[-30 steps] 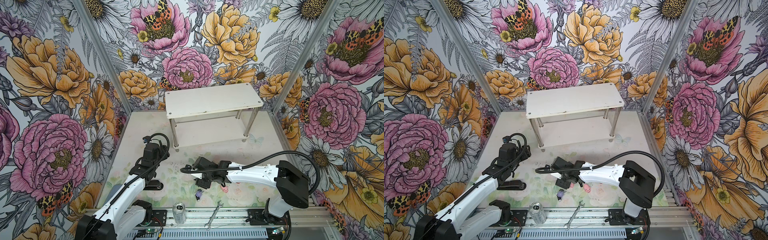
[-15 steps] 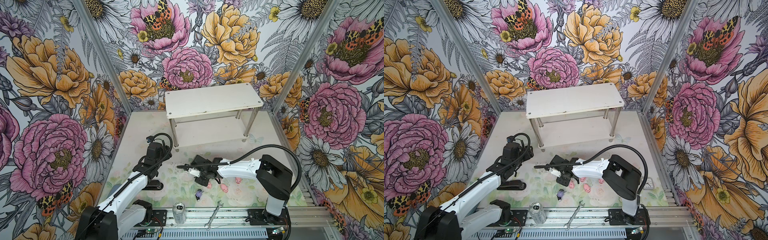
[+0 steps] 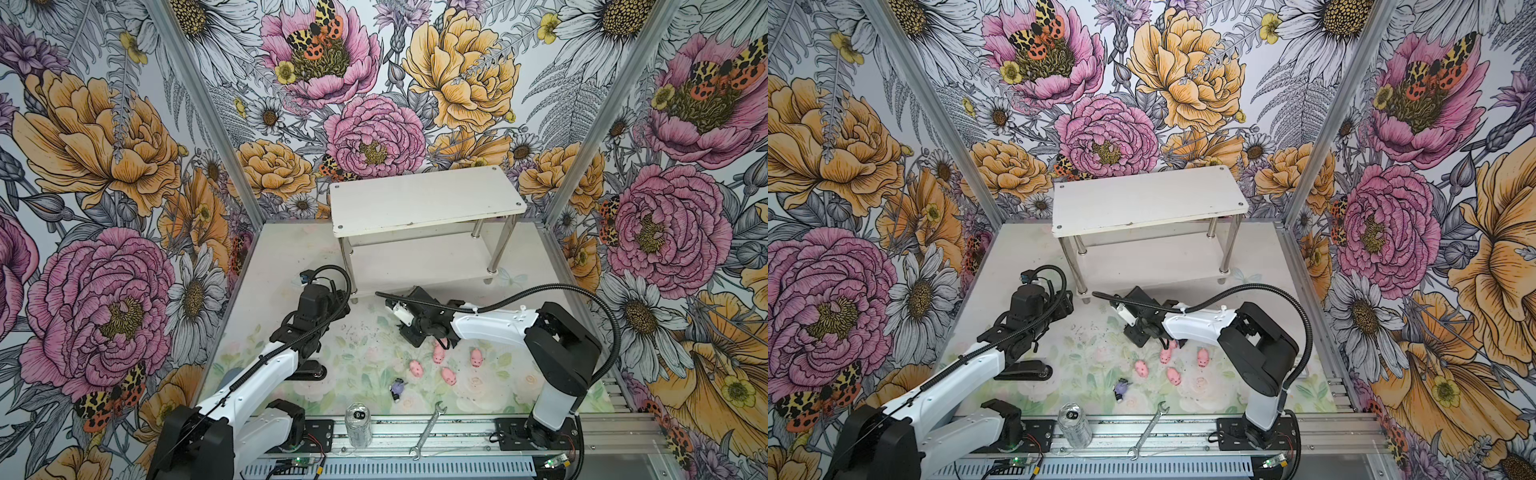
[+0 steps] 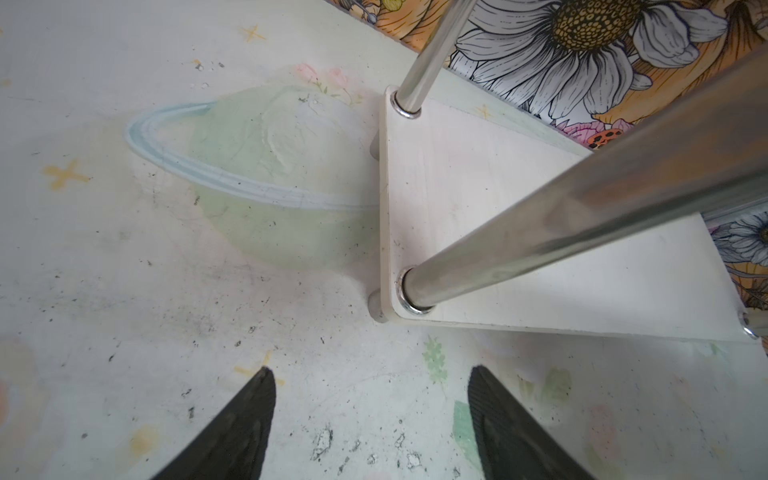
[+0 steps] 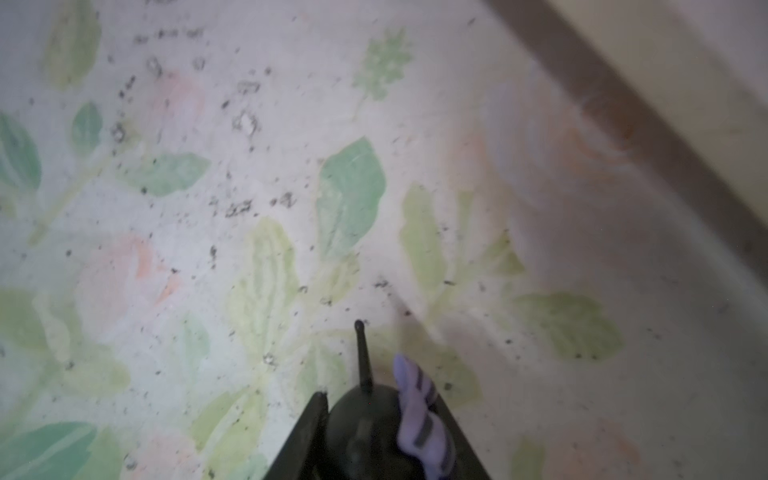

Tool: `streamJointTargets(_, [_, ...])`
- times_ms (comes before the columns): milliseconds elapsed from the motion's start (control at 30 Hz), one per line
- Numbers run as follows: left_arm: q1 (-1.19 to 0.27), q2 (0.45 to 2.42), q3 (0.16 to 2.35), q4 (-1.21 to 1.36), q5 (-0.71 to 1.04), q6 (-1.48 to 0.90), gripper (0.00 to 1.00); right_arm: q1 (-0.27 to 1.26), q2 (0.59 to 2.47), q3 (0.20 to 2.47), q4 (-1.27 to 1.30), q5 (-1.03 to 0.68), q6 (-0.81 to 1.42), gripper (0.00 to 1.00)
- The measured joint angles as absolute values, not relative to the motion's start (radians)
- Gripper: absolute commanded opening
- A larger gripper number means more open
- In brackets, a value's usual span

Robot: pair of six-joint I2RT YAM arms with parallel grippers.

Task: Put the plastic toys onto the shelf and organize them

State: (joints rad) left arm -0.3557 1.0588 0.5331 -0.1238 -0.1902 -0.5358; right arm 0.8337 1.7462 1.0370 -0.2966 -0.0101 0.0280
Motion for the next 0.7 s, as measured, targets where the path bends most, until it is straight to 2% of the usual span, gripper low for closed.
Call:
streamJointTargets(300, [-0.4,1.076,0.533,-0.077,-0.19,-0.536,0.76,0.739,1.581,0.734,0.215,0.115,0.247,0.04])
streamJointTargets(567, [-0.415,1.107,0.533,-0.051,-0.189,-0.536,0.77,0.696,1.682,0.693,0.562,0.324,0.27,0.04])
streamJointTargets(700, [-0.431,1.109,0.533,-0.046,-0.189,-0.535,0.77,0.673,1.739,0.726,0.635,0.367,0.269,0.04])
